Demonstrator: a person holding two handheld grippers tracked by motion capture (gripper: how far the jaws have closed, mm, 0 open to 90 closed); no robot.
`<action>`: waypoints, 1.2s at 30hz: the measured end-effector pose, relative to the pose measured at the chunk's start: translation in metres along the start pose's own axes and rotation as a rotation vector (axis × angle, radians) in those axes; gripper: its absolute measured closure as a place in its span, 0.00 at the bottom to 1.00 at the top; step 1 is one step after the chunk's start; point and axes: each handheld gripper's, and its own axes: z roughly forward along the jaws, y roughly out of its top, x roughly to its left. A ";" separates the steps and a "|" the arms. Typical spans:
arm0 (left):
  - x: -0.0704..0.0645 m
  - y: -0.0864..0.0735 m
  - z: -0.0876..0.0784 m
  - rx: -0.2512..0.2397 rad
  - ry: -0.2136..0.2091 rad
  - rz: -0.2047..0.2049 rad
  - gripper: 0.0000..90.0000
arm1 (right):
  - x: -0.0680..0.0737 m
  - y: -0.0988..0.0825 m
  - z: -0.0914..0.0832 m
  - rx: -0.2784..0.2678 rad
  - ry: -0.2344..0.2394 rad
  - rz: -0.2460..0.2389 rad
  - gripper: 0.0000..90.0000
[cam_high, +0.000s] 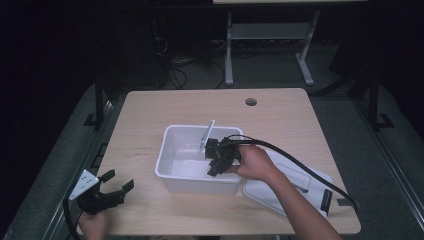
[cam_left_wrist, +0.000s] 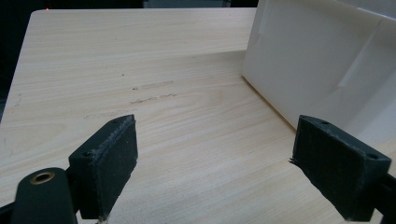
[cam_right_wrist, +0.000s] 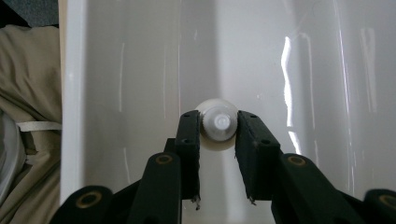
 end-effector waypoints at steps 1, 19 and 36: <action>0.000 0.000 0.000 -0.001 -0.001 0.000 0.14 | -0.001 0.000 0.001 0.004 0.000 -0.002 0.79; 0.001 0.000 -0.001 -0.004 0.001 0.001 0.14 | -0.003 0.000 0.010 0.048 0.009 0.010 0.78; 0.001 0.001 -0.001 -0.005 0.001 0.002 0.15 | -0.004 0.000 0.012 0.058 0.020 0.016 0.80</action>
